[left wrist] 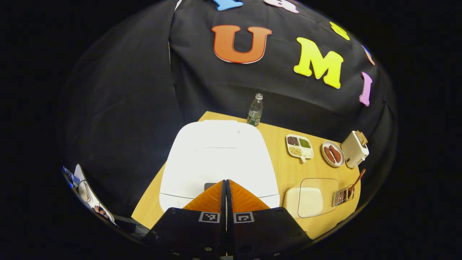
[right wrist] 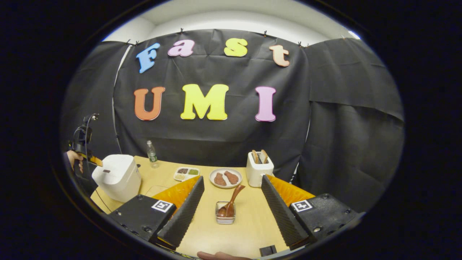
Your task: Close the left gripper, press the button to open the rice cooker; take a wooden spoon from the chopstick holder with the right hand, scoop a spoonful of rice and pour it into the rice cooker, then put the wooden spoon back into the chopstick holder.
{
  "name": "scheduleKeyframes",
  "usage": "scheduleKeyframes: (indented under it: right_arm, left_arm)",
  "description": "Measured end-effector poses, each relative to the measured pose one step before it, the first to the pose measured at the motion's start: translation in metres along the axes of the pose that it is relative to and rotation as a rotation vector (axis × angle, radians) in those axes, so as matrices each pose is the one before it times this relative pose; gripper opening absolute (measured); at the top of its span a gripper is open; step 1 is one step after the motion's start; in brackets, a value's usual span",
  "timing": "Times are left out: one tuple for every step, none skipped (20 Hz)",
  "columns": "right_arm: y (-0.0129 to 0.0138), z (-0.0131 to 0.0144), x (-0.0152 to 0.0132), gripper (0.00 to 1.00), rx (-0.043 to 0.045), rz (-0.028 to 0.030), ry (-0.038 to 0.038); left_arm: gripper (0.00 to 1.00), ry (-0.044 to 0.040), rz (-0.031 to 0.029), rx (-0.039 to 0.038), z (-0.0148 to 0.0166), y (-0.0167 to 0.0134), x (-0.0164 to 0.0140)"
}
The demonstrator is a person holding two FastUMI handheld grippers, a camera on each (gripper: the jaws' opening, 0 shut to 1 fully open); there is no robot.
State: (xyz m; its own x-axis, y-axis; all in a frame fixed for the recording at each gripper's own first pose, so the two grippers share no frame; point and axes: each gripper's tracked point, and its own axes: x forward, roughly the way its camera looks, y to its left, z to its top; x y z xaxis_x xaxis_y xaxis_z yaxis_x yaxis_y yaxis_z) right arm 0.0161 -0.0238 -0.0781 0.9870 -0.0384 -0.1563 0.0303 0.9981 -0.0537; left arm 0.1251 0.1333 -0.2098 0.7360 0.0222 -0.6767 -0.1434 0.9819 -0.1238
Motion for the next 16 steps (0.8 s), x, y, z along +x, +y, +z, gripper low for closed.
scheduleKeyframes:
  right_arm:
    - [0.00024, 0.00132, 0.00065, 1.00, 0.00138, 0.00067, -0.00242]
    - [0.00003, 0.00079, 0.00072, 1.00, 0.00035, -0.00033, -0.00291]
    - [-0.00019, 0.00065, 0.00109, 1.00, -0.00248, -0.00192, 0.00054]
    - [-0.00122, -0.00106, 0.00060, 1.00, -0.00109, -0.00372, 0.00107]
    - [-0.00067, 0.00051, 0.00083, 1.00, 0.00175, -0.00045, 0.00039]
    - [-0.00093, 0.00013, 0.00039, 1.00, 0.00376, -0.00207, -0.00118]
    - [-0.00127, 0.00102, 0.00050, 1.00, 0.00407, -0.00224, -0.00043]
    - [-0.00185, -0.00167, 0.00036, 1.00, 0.00550, -0.00119, -0.00312]
    - [-0.00049, -0.00202, 0.00115, 1.00, 0.00107, -0.00219, 0.00678]
    - [-0.00053, -0.00323, 0.00068, 1.00, 0.00176, -0.00157, 0.00593]
    - [-0.00024, -0.00113, 0.00019, 1.00, 0.00042, 0.00127, 0.00599]
    - [-0.00104, -0.00163, 0.00090, 1.00, -0.00069, -0.00125, 0.00422]
    - [-0.00057, -0.00097, 0.00114, 1.00, -0.00162, -0.00133, 0.00356]
    - [0.00084, -0.00190, 0.00075, 1.00, 0.00074, 0.00054, 0.00221]
    - [0.00032, -0.00024, 0.00031, 1.00, 0.00085, -0.00004, 0.00383]
    - [0.00066, -0.00135, -0.00011, 1.00, 0.00002, 0.00106, 0.00233]
  left_arm:
    - [0.00, 0.01913, 0.00940, -0.00354, -0.00187, 0.00060, 0.00707]
    - [0.00, 0.01910, 0.00155, -0.00647, -0.00244, -0.00173, 0.00388]
    - [0.00, 0.01291, 0.00265, -0.00912, -0.00245, -0.00134, 0.00336]
    - [0.00, 0.01560, 0.00508, -0.00565, -0.00393, 0.00004, 0.00340]
    - [0.00, 0.01557, 0.00687, -0.00125, -0.00489, 0.00002, 0.00305]
    - [0.00, 0.01838, 0.01868, -0.00211, -0.00500, 0.00335, 0.00338]
    - [0.00, 0.02397, 0.00531, -0.01526, -0.00445, 0.00264, 0.00164]
    - [0.00, -0.00602, -0.00059, -0.00844, 0.00047, 0.00036, -0.00214]
    - [0.00, -0.02120, -0.00284, -0.00108, 0.00360, 0.00131, 0.00110]
    - [0.00, 0.00351, 0.01240, -0.00369, -0.00015, 0.00402, 0.00085]
    - [0.00, -0.01239, -0.00180, -0.00640, 0.00223, 0.00245, 0.00009]
    - [0.00, -0.00894, -0.01260, -0.00631, 0.00262, -0.00118, -0.00023]
    - [0.00, 0.00907, 0.00145, -0.00850, -0.00076, 0.00294, 0.00244]
    - [0.00, 0.00470, -0.00670, -0.00998, -0.00137, 0.00046, 0.00189]
    - [0.00, -0.00110, -0.00810, -0.00651, 0.00051, -0.00107, 0.00108]
    - [0.00, 0.01566, -0.00506, -0.00927, -0.00348, 0.00031, -0.00011]
